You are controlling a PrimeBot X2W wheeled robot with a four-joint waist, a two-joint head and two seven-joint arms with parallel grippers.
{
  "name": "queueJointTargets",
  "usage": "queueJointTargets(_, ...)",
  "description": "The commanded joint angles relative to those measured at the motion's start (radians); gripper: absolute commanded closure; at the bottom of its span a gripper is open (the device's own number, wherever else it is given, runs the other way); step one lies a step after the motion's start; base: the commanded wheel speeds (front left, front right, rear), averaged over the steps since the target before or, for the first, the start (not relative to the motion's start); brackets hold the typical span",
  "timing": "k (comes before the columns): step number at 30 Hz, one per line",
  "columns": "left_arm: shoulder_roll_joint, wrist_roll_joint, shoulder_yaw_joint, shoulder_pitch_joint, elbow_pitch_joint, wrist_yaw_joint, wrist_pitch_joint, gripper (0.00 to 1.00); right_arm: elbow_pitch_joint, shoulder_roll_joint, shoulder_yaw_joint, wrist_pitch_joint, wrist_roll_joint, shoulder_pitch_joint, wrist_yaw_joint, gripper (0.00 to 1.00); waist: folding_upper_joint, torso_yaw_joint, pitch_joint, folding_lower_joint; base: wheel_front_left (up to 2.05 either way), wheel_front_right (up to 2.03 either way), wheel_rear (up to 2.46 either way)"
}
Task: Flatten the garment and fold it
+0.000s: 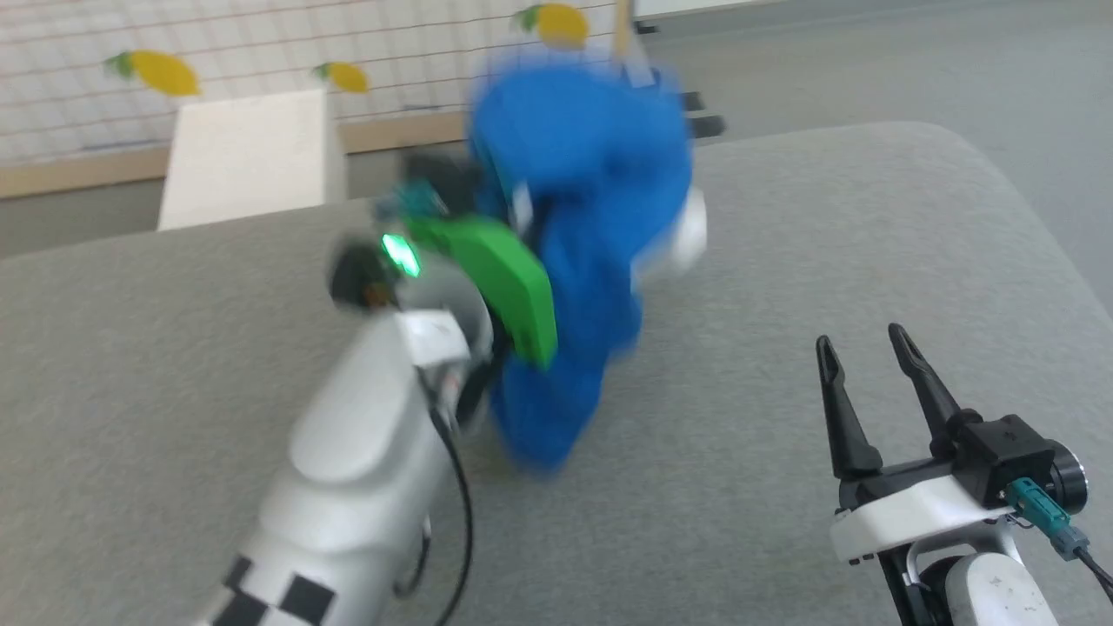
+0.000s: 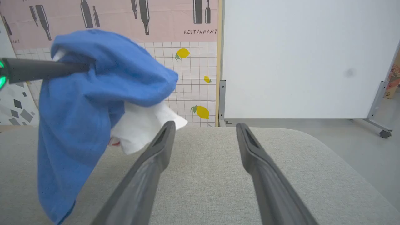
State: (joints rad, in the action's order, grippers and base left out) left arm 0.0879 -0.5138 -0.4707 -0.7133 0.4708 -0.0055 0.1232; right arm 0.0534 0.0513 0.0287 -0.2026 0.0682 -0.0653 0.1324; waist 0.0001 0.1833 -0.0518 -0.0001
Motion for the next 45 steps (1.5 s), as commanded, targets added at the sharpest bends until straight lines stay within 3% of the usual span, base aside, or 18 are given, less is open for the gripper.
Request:
queueJointTargets(1,-0.006,-0.008,-0.028,0.028,0.039,-0.013,0.039,1.0,-0.005,-0.001,0.004,0.001,0.006,0.011,-0.002,0.0,-0.0001,0.056,0.015,0.0001,0.0,0.0,0.0)
queueJointTargets(11,-0.032,-0.044,-0.237,0.112,0.292,-0.087,0.382,1.0,0.0,-0.001,0.018,-0.002,0.024,0.004,-0.002,0.0,-0.0001,0.077,-0.02,0.0001,0.0,0.0,0.0)
queueJointTargets(12,-0.033,-0.051,-0.243,0.112,0.3,-0.089,0.399,0.91,0.001,-0.001,0.018,-0.003,0.026,0.003,-0.002,0.0,-0.0001,0.076,-0.022,0.0001,0.0,0.0,0.0)
queueJointTargets(13,-0.034,-0.056,-0.248,0.109,0.302,-0.091,0.405,0.0,0.003,-0.001,0.017,-0.004,0.028,0.001,-0.002,0.0,-0.0001,0.073,-0.026,0.0001,0.0,0.0,0.0)
queueJointTargets(16,-0.035,-0.066,-0.236,0.092,0.279,-0.091,0.353,0.0,0.008,-0.001,0.01,-0.006,0.031,0.0,-0.002,0.0,-0.0001,0.057,-0.031,0.0001,0.0,0.0,0.0)
queueJointTargets(22,-0.02,-0.043,-0.167,0.061,0.161,-0.056,0.068,0.0,0.014,-0.001,0.005,-0.007,0.03,-0.003,-0.002,0.0,-0.0001,0.013,-0.025,0.0001,0.0,0.0,0.0)
queueJointTargets(28,0.046,-0.025,-0.091,0.112,0.005,-0.023,-0.18,0.0,0.006,-0.001,-0.004,-0.002,0.023,-0.01,-0.002,0.0,-0.0001,-0.035,-0.017,0.0001,0.0,0.0,0.0)
queueJointTargets(32,0.109,-0.024,-0.013,0.21,-0.096,0.031,-0.327,0.0,0.008,-0.001,-0.029,0.011,0.02,-0.025,-0.002,0.0,-0.0001,-0.066,-0.023,0.0001,0.0,0.0,0.0)
queueJointTargets(38,0.171,-0.003,0.135,0.382,-0.242,0.102,-0.383,0.0,0.064,-0.001,-0.088,0.103,0.044,-0.062,-0.002,0.0,-0.0001,-0.113,-0.056,0.0001,0.0,0.0,0.0)
queueJointTargets(45,0.142,0.108,0.299,0.527,-0.41,0.097,-0.385,0.0,0.202,-0.001,-0.139,0.356,0.059,-0.148,-0.002,0.0,-0.0001,-0.159,-0.111,0.0001,0.0,0.0,0.0)
